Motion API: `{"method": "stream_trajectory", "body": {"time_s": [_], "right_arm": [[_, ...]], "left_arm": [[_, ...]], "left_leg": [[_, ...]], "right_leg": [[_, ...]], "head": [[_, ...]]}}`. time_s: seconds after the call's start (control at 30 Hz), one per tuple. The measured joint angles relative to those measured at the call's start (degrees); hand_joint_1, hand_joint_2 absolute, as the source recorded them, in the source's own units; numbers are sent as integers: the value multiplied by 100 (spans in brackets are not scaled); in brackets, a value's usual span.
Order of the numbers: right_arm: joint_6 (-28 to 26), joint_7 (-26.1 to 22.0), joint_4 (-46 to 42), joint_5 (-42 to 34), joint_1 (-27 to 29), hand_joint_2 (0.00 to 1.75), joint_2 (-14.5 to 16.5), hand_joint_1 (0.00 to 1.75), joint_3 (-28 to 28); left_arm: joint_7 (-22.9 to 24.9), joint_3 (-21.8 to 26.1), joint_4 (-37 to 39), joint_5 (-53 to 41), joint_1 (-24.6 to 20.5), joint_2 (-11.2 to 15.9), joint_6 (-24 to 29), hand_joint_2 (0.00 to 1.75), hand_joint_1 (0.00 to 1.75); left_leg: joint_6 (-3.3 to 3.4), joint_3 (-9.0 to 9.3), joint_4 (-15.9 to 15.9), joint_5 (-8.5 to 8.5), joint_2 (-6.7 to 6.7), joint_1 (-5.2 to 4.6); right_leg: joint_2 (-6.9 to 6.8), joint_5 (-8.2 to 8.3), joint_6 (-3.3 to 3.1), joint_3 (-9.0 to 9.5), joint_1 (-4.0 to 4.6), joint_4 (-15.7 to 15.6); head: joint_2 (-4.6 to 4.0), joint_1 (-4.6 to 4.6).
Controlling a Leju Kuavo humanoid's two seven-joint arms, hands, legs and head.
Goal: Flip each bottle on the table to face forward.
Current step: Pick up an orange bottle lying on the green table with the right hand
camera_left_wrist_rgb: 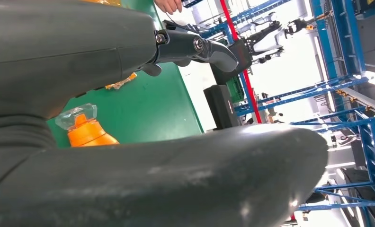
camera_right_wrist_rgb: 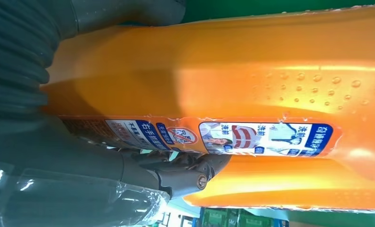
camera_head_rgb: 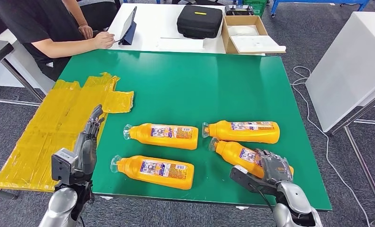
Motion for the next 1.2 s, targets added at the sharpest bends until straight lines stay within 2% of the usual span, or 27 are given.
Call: {"method": "stream_trajectory", "body": {"time_s": [0.2,0.3,0.37,0.43,0.53,0.6,0.8,1.03,1.13,1.2], "right_arm": [[162,-67,-373,105,201,175,281,175,-149],[166,-423,-859,-262,394,175,389,175,-224],[169,-771,-1237,-871,425,175,336,175,-240],[205,-1037,-1606,-1655,374,175,130,175,-280],[313,-1340,-2091,-2798,157,175,-388,175,-445],[394,-1478,-2324,-3281,-75,175,-681,175,-551],[264,-1485,-2478,-3603,-654,175,-1006,175,-508],[-43,-1391,-2439,-3635,-896,175,-1059,175,-212],[-344,-1249,-2233,-3476,-1128,175,-863,175,112],[-708,-1099,-1882,-3388,-1386,175,-609,175,469]], "left_arm": [[33,1,252,-135,-385,-172,-49,0,0],[53,-1,475,-97,-558,-233,-126,0,0],[68,-2,644,-8,-654,-244,-211,87,0],[68,7,787,86,-735,-237,-249,175,0],[74,81,879,220,-771,-183,-253,175,0],[81,152,897,271,-744,-155,-273,175,0],[74,201,909,335,-613,-190,-412,175,0],[70,201,970,723,-606,-226,-802,175,0],[189,196,1083,1337,-706,-277,-1289,175,0],[343,150,1288,1968,-912,-326,-1703,175,0]], "left_leg": [[-1,-2,0,1,-2,0],[-2,-13,1,4,-2,0],[-3,-16,1,5,0,-1],[0,-21,2,7,-1,-2],[3,-33,1,9,-2,-7],[4,-32,2,9,1,-10],[18,-36,3,19,-9,-12],[18,-41,2,19,-5,-7],[13,-42,1,23,-4,-3],[3,-45,1,33,-4,0]], "right_leg": [[-2,2,-2,2,0,1],[-2,6,-6,-4,-2,2],[0,10,-10,-9,-3,2],[-4,11,-11,-12,-3,2],[-6,15,-5,-12,-10,3],[-2,18,0,-13,-14,2],[-16,19,2,-17,-15,1],[-13,19,2,-21,-13,2],[-12,20,1,-24,-8,3],[-12,27,-4,-29,-3,3]], "head": [[0,-1],[0,-2],[0,-4],[0,-2],[0,0],[0,-1],[0,-1],[0,-2],[0,-2],[0,-2]]}}
